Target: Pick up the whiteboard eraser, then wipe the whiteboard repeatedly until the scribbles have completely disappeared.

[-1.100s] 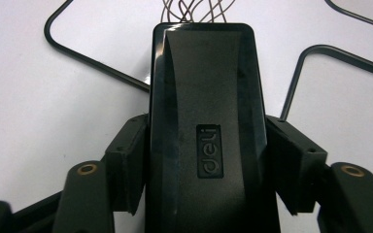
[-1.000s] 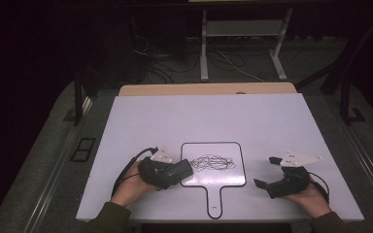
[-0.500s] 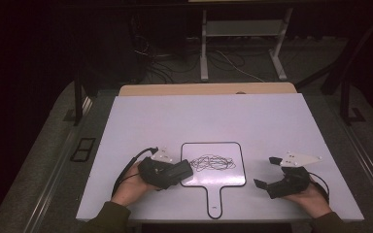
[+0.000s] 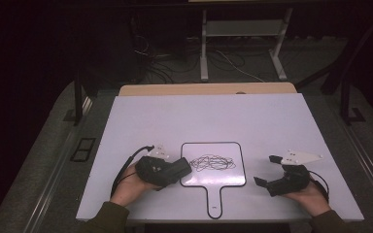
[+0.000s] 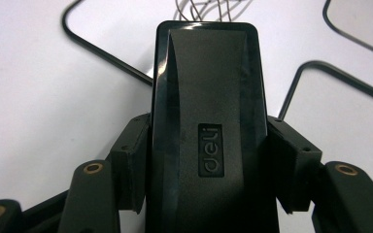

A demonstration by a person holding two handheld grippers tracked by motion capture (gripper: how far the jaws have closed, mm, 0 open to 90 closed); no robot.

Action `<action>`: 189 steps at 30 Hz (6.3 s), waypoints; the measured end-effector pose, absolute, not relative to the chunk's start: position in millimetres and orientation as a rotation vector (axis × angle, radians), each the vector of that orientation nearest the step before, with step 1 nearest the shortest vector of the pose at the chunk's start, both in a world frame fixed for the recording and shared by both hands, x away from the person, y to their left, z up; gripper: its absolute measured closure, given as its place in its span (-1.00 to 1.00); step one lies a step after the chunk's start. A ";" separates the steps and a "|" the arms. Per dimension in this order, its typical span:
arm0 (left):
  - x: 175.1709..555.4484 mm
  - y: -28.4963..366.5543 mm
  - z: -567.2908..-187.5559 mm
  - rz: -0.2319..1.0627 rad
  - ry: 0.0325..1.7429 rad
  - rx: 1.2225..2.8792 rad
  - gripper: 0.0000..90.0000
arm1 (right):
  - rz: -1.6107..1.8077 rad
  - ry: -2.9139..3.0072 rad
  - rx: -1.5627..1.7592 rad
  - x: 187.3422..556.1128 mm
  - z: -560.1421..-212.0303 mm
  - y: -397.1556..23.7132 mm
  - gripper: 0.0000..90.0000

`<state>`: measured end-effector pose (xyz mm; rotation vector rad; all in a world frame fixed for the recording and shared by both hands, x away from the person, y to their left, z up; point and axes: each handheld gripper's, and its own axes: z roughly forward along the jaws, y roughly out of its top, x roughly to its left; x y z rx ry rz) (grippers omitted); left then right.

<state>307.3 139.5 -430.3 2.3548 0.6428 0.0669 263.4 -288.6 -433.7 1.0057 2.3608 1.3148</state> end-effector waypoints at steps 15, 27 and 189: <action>311.5 140.5 -413.8 0.064 0.661 2.320 -0.12 | 1.328 2.354 0.993 259.5 -433.1 -289.0 -1.00; 317.6 133.4 -400.4 0.061 0.656 2.278 -0.12 | 1.340 2.352 1.003 259.9 -434.1 -289.5 -1.00; 373.3 40.2 -432.3 0.132 0.599 2.448 -0.12 | 1.333 2.356 1.003 259.7 -435.9 -289.9 -1.00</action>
